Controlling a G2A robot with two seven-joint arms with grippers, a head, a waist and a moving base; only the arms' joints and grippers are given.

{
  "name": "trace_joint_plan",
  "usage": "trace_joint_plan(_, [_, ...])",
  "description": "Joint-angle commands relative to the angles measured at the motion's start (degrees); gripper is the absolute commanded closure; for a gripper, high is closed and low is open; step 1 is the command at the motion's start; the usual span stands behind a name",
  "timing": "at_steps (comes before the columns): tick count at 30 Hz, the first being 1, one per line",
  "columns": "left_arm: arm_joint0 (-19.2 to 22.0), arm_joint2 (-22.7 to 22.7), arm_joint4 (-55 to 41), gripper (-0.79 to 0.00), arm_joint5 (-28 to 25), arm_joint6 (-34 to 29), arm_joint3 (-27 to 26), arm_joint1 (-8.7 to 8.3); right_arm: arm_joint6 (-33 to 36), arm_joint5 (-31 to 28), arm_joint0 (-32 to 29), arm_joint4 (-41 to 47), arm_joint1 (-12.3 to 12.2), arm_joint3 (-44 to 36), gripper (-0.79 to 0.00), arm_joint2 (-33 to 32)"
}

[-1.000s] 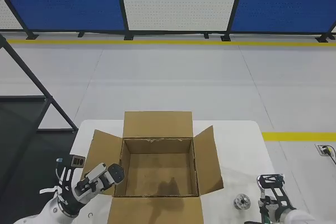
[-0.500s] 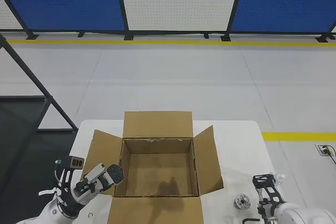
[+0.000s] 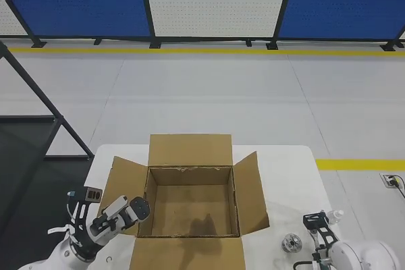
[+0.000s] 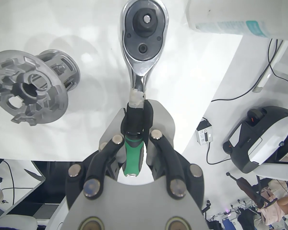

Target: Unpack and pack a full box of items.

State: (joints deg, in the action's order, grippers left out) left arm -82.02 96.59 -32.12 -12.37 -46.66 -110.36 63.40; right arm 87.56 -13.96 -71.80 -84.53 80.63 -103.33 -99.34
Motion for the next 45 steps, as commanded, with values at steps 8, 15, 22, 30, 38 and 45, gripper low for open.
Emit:
trace_joint_plan(8, [-0.1, 0.0, 0.1, -0.785, -0.1, 0.4, -0.1, -0.11, 0.2, 0.3, 1.3, 0.8, -0.7, 2.9, 0.0, 0.5])
trace_joint_plan(15, [-0.3, 0.2, 0.1, -0.785, -0.2, 0.6, -0.2, -0.2, 0.1, 0.6, 1.7, 1.5, -1.2, 4.1, -0.16, 0.9])
trace_joint_plan(22, [-0.8, 0.2, 0.4, -0.785, -0.1, 0.7, -0.8, -0.28, -0.4, 0.8, 1.5, 3.3, -1.7, 3.7, -0.231, 0.5])
trace_joint_plan(30, [-1.0, 0.1, 0.9, -0.785, 0.0, 1.0, -1.3, -0.38, -2.6, 1.9, -2.1, 7.7, -2.3, -4.0, -0.36, -2.4])
trace_joint_plan(38, [-1.2, 0.3, 1.2, -0.785, -0.3, 1.4, -2.5, -0.46, -9.3, 3.4, -10.4, 14.1, -2.5, -20.3, -0.785, -4.3])
trace_joint_plan(45, [-2.3, 2.0, -1.2, -0.785, -0.8, 1.1, -4.2, -0.55, -16.7, 5.7, -14.5, 24.1, -2.4, -28.3, -0.785, -5.5])
